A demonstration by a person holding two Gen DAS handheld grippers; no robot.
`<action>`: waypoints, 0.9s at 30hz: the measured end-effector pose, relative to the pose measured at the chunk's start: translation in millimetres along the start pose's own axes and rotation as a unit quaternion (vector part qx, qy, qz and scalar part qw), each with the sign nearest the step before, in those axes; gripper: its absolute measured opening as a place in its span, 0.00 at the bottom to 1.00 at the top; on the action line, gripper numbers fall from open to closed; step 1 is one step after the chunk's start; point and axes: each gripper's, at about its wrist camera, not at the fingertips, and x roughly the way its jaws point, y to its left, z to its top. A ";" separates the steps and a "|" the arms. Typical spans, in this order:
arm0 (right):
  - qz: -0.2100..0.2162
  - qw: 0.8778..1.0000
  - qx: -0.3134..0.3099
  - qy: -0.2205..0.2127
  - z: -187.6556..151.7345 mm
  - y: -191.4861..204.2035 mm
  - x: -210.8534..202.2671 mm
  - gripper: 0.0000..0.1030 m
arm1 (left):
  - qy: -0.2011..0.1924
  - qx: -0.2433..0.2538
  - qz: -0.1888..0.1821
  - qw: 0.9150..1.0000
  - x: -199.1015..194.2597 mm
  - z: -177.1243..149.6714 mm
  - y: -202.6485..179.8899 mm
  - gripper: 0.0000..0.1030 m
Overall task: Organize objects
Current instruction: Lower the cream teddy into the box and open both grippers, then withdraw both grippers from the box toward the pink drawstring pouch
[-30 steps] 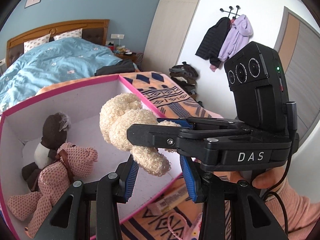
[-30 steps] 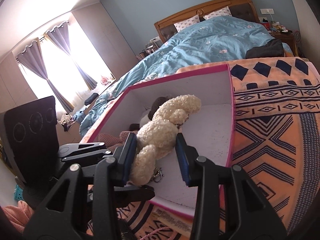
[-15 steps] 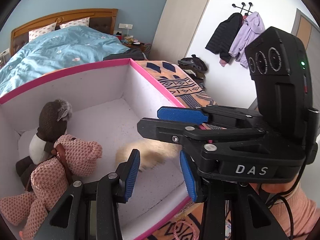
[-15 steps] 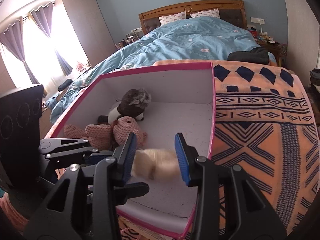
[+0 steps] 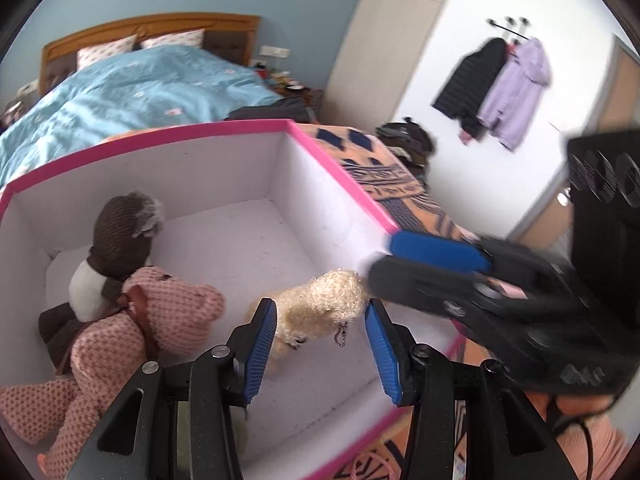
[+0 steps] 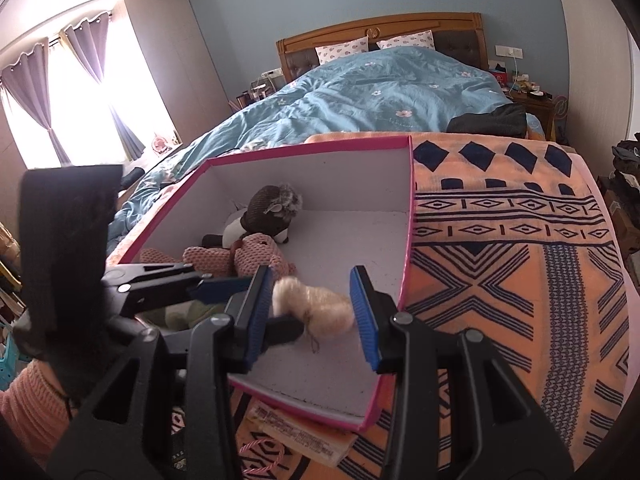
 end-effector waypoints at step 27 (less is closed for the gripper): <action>0.042 0.998 0.048 -0.019 -19.4 -11.2 -31.4 0.51 | -0.006 -0.095 0.057 0.994 -5.9 36.1 36.7 0.68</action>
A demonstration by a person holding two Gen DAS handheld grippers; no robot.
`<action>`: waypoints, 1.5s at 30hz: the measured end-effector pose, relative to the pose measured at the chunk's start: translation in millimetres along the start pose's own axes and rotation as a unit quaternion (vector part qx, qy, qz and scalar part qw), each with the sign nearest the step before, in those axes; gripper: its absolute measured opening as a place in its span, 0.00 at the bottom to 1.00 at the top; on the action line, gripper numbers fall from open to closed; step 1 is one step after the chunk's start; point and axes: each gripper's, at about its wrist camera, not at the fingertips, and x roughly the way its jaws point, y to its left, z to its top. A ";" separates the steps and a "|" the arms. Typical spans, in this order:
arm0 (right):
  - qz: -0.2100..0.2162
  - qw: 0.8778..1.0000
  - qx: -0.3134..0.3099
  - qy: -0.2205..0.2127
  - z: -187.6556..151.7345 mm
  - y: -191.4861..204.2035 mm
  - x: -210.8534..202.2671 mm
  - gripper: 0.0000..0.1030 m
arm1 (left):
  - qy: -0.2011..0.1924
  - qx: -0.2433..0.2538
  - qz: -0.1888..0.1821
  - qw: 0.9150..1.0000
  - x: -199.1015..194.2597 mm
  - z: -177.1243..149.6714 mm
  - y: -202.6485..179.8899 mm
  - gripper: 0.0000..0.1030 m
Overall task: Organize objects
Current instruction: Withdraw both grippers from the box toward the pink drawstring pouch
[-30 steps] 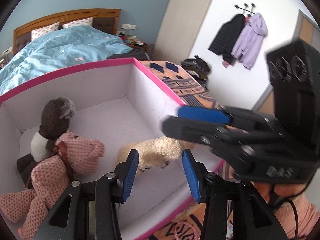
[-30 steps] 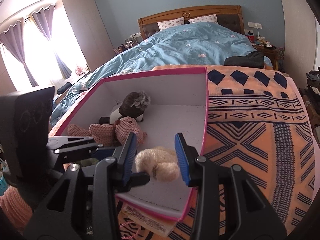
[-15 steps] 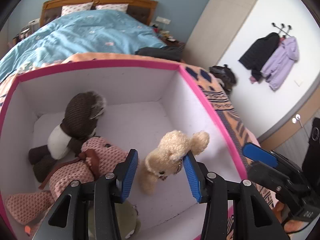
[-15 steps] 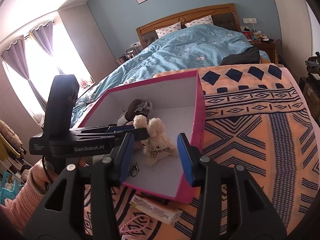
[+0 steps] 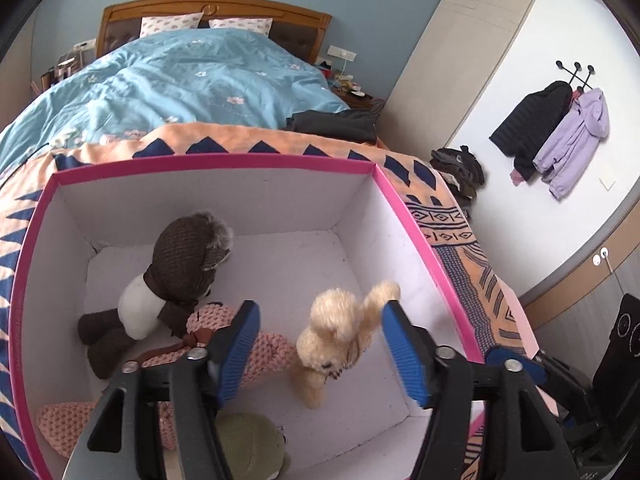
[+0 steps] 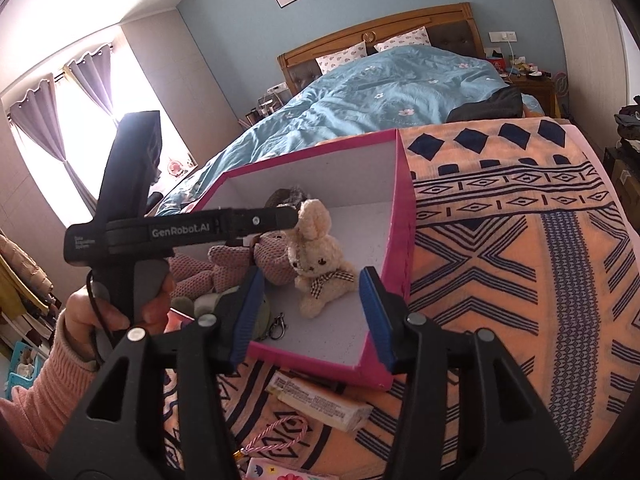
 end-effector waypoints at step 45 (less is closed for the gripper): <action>0.040 0.999 -0.009 -0.008 -30.8 -1.1 -40.0 0.52 | -0.075 0.166 -0.115 0.977 -90.9 -103.1 -47.6 0.70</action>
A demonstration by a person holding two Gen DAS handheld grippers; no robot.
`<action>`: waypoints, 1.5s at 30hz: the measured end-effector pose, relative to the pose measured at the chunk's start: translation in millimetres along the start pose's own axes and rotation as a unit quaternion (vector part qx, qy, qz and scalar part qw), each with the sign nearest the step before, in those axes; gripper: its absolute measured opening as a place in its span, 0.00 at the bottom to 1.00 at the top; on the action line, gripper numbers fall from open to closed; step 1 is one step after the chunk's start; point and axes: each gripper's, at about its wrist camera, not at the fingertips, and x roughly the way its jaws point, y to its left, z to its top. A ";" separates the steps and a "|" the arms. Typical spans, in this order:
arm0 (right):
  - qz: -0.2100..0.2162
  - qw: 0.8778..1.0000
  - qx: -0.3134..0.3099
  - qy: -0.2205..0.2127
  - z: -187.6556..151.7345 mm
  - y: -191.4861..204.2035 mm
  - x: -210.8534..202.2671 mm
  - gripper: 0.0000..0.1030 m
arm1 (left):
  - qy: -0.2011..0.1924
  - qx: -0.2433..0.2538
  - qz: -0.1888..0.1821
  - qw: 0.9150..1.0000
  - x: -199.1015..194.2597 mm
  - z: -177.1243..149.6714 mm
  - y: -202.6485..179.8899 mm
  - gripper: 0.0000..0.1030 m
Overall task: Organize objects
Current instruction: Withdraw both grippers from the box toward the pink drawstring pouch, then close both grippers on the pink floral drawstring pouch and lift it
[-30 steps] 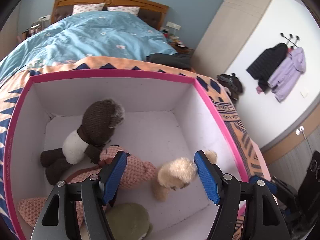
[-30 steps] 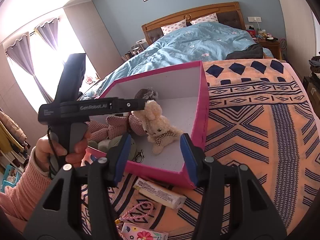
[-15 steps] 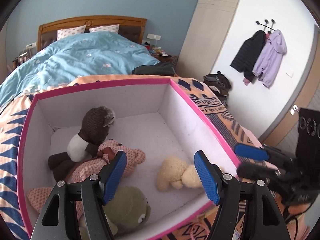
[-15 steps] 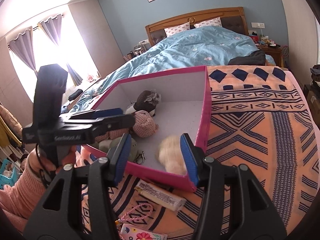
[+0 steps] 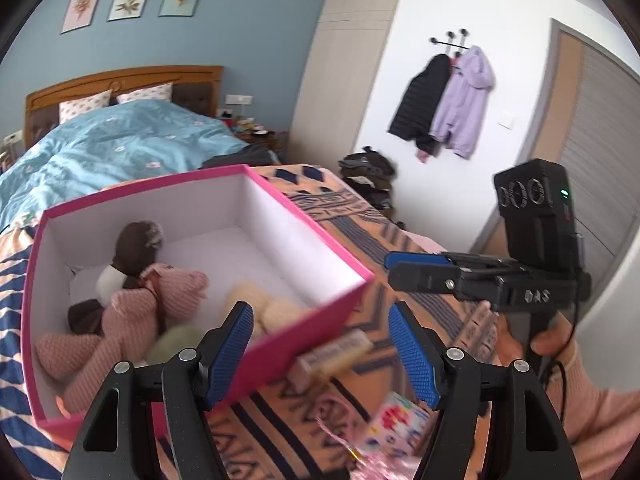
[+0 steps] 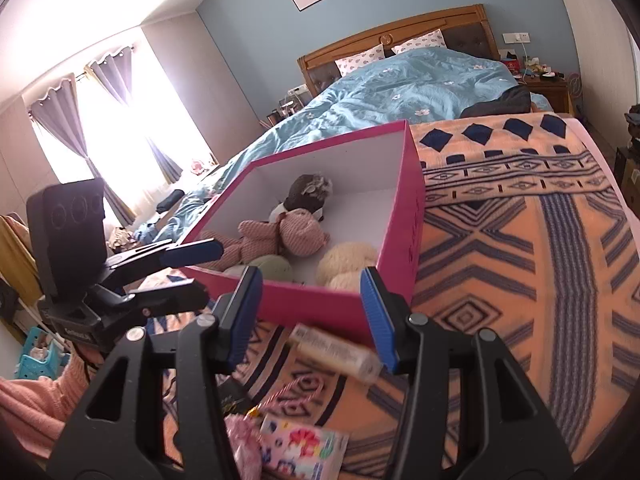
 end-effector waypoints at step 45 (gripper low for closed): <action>0.057 0.988 -0.039 0.138 -106.6 60.8 8.7 0.23 | 0.069 -0.093 -0.099 0.988 -18.8 -131.3 -31.5 0.70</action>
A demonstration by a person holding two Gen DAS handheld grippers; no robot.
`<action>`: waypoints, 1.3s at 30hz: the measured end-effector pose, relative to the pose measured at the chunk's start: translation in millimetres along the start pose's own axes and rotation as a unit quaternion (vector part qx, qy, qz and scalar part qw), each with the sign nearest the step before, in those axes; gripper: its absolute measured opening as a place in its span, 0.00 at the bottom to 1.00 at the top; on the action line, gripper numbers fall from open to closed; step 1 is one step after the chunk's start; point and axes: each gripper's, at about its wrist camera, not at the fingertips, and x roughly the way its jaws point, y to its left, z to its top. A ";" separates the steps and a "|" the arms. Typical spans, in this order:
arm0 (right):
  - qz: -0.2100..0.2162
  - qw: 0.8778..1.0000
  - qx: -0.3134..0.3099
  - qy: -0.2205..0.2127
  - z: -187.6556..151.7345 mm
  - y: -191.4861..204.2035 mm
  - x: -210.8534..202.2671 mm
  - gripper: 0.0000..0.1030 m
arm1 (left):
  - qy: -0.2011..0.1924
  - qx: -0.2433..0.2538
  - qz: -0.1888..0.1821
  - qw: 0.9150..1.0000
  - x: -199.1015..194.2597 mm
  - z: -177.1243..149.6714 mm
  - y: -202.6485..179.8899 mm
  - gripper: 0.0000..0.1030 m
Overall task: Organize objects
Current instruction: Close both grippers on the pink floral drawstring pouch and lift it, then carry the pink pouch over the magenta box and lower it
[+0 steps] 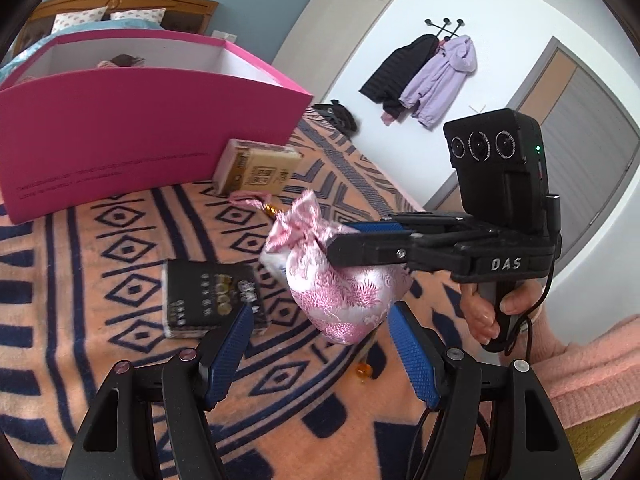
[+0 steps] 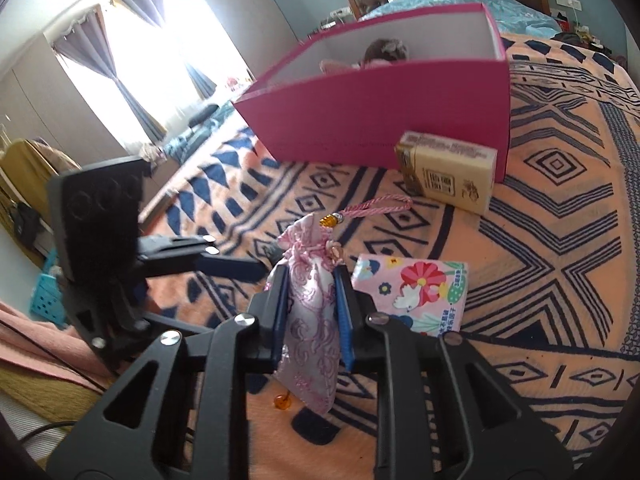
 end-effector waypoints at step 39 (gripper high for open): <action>0.016 0.986 -0.048 -0.161 143.4 -0.2 -58.3 0.23 | -0.078 0.056 0.021 0.995 -6.4 157.3 -14.0 0.44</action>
